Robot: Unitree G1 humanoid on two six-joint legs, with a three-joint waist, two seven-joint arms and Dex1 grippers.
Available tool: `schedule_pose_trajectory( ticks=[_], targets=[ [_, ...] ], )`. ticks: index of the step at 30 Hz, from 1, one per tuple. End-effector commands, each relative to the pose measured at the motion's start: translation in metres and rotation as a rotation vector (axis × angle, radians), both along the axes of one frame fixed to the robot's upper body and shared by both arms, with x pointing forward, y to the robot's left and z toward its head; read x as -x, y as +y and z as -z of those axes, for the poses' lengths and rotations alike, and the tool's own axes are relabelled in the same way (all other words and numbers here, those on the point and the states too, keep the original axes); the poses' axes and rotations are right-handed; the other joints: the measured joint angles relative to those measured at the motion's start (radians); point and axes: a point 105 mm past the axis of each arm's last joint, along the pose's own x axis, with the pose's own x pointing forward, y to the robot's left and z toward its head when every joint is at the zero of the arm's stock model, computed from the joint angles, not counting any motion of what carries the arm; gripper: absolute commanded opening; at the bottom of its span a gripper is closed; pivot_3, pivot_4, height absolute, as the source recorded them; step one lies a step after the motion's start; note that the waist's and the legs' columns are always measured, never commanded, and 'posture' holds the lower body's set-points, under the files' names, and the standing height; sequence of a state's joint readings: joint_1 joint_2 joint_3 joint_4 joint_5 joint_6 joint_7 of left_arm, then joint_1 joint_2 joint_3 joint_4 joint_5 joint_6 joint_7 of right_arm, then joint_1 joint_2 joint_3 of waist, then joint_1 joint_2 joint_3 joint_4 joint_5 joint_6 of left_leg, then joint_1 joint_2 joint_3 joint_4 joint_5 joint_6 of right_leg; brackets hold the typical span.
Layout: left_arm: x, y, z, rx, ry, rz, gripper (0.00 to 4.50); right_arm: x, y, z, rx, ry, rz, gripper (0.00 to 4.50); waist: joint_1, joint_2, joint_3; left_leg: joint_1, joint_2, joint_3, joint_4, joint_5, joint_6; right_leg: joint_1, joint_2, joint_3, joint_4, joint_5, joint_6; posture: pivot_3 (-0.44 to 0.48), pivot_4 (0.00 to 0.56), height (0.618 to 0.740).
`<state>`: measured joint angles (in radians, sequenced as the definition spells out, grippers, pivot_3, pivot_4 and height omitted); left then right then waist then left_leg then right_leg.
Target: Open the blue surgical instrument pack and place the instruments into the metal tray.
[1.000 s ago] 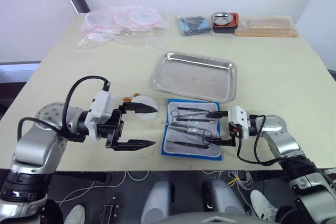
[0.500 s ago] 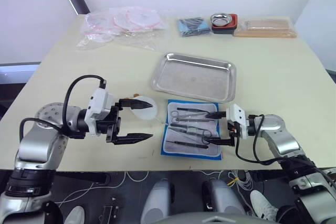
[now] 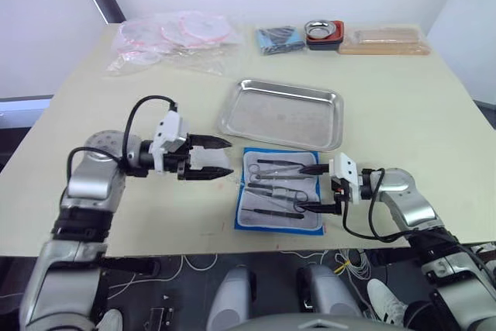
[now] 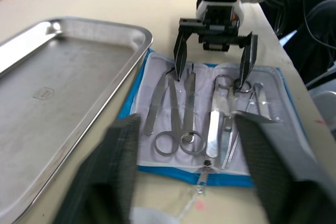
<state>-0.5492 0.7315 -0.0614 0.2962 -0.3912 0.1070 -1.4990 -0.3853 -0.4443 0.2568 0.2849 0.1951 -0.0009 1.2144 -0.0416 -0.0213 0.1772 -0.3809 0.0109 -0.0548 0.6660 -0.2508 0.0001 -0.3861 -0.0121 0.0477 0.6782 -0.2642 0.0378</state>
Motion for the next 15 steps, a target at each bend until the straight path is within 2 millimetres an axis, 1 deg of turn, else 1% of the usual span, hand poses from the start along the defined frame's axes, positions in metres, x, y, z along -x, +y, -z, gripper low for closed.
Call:
schedule_pose_trajectory(
  ticks=[1, 7, 12, 15],
  targets=[
    [-0.013, -0.007, 0.007, -0.036, -0.041, 0.015, 1.62, 0.009, -0.009, 0.038, 0.106, 0.118, 0.04, 4.5, 0.0, 0.0, 0.0, 0.0, 0.0, 0.0, 0.0, 0.0, 0.0, 0.0, 0.0, 0.0, 0.0, 0.0, 0.0, 0.0, 0.15, 0.74],
    [-0.034, -0.024, 0.023, -0.062, -0.008, 0.03, 1.62, 0.009, -0.009, 0.039, 0.106, 0.099, 0.045, 4.5, 0.0, -0.001, 0.0, 0.0, 0.0, 0.004, 0.0, 0.0, 0.0, 0.0, 0.001, 0.0, 0.0, 0.0, 0.0, 0.0, 0.15, 0.74],
    [-0.042, -0.032, 0.037, -0.111, 0.009, 0.047, 1.62, 0.009, -0.007, 0.038, 0.098, 0.092, 0.048, 4.5, -0.002, -0.001, 0.0, -0.001, 0.0, 0.004, 0.0, 0.0, 0.0, 0.0, 0.001, 0.0, 0.0, 0.0, 0.0, 0.0, 0.15, 0.74],
    [-0.047, -0.034, 0.042, -0.129, 0.01, 0.046, 1.62, 0.008, -0.007, 0.038, 0.099, 0.089, 0.049, 4.5, -0.001, -0.001, 0.0, -0.001, 0.0, 0.004, 0.0, 0.0, 0.0, 0.0, 0.002, 0.0, 0.0, 0.0, 0.0, 0.0, 0.15, 0.74]
  ],
)
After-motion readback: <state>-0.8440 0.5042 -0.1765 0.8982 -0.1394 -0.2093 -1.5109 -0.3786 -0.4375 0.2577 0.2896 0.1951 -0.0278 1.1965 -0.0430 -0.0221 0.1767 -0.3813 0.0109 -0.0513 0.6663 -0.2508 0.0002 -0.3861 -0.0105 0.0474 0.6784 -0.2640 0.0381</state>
